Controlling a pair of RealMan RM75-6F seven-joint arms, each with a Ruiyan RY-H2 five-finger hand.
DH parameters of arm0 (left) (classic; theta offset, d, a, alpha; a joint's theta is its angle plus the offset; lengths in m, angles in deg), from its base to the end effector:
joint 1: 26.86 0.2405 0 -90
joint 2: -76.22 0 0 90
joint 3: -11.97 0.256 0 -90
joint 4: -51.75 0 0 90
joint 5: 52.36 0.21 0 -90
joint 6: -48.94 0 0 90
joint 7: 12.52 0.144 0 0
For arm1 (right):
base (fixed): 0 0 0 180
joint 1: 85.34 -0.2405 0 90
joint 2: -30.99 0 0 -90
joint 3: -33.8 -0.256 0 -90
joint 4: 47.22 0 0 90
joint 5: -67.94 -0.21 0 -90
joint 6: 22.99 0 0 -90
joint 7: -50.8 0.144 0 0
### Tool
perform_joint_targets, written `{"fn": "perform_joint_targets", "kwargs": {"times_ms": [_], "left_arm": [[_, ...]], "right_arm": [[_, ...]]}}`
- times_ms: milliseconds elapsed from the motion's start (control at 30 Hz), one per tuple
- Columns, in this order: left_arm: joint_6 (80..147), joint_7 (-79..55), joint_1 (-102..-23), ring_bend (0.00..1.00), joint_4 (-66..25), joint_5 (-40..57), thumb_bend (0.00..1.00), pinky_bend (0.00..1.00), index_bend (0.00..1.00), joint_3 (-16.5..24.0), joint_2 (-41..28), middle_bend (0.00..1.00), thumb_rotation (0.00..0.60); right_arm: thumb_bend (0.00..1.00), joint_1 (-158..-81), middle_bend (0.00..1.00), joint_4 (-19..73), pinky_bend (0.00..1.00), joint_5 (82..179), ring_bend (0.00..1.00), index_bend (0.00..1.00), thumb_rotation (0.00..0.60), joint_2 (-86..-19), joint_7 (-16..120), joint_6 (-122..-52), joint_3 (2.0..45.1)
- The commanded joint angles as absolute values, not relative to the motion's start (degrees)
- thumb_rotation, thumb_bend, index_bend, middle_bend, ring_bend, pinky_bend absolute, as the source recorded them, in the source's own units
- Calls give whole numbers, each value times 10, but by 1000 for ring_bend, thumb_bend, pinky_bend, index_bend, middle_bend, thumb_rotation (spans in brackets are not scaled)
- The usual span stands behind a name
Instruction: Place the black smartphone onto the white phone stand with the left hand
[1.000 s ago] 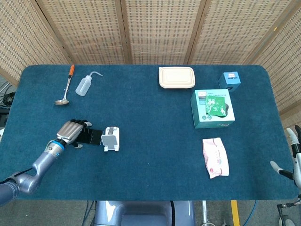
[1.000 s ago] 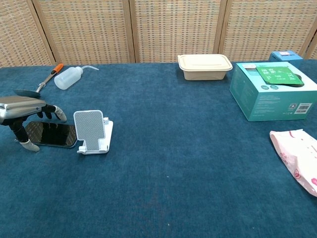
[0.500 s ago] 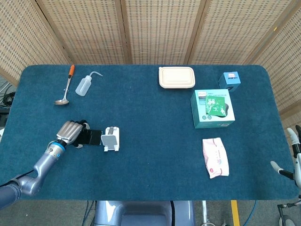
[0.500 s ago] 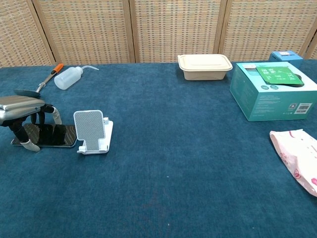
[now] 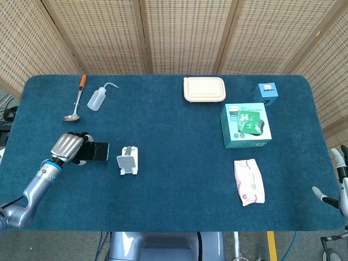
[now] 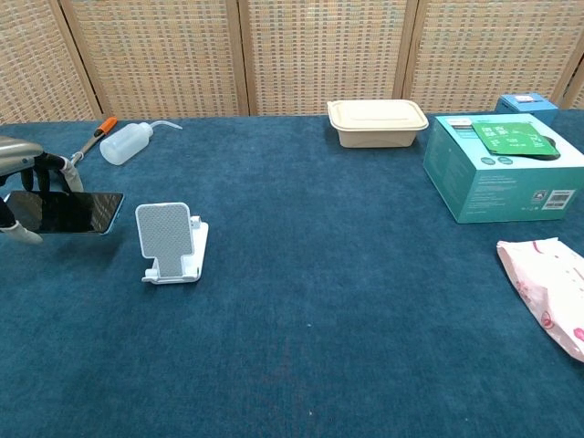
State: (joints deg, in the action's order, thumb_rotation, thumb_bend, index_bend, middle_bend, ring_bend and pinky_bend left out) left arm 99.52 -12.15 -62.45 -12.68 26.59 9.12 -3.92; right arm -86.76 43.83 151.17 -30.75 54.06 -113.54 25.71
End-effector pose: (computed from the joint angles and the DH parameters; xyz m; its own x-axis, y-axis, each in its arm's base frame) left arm -0.2895 0.3573 0.0567 0.6333 0.2681 0.7260 0.7713 -0.2954 -0.5638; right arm -0.3211 -0.1790 0.2035 0.3975 0.1663 0.9024 -0.9175 0.0827 0.3889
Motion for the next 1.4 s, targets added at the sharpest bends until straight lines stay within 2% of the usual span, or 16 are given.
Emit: {"fn": "perform_joint_targets", "kwargs": {"times_ms": [33, 167, 300, 467, 567, 733, 933, 1067, 1167, 1400], "left_arm": [[1028, -123, -618, 411, -145, 293, 47, 356, 420, 97, -11, 432, 600], [1070, -129, -613, 412, -159, 332, 46, 356, 430, 104, 13, 435, 600], [1155, -102, -606, 412, -179, 391, 38, 356, 431, 106, 40, 434, 600], [1242, -3, -610, 409, -200, 487, 27, 356, 431, 115, 54, 435, 600], [1262, 67, -617, 407, -203, 538, 21, 356, 431, 124, 56, 435, 600], [1259, 162, -633, 408, -214, 594, 19, 356, 431, 132, 54, 435, 600], [1215, 267, -666, 408, -222, 630, 16, 356, 432, 122, 39, 434, 600], [1206, 300, -683, 409, -215, 646, 11, 356, 431, 112, 19, 435, 600], [1176, 345, -708, 408, -191, 680, 4, 356, 431, 119, 5, 434, 600], [1142, 386, -720, 408, -166, 692, 0, 356, 431, 128, -11, 426, 600]], "right_arm": [[2, -868, 0, 439, 0, 1512, 0, 0, 600, -307, 542, -1135, 257], [2, -868, 0, 439, 0, 1511, 0, 0, 600, -306, 543, -1135, 257], [2, -868, 0, 440, 0, 1512, 0, 0, 600, -305, 544, -1134, 257], [2, -867, 0, 441, 0, 1512, 0, 0, 600, -304, 547, -1135, 258], [2, -867, 0, 441, 0, 1512, 0, 0, 600, -303, 549, -1135, 258], [2, -866, 0, 441, 0, 1512, 0, 0, 600, -302, 554, -1135, 258], [2, -865, 0, 439, 0, 1510, 0, 0, 600, -299, 564, -1134, 257], [2, -865, 0, 438, 0, 1508, 0, 0, 600, -296, 575, -1133, 256], [2, -864, 0, 436, 0, 1507, 0, 0, 600, -293, 584, -1131, 256], [2, -862, 0, 436, 0, 1504, 0, 0, 600, -286, 600, -1130, 255]]}}
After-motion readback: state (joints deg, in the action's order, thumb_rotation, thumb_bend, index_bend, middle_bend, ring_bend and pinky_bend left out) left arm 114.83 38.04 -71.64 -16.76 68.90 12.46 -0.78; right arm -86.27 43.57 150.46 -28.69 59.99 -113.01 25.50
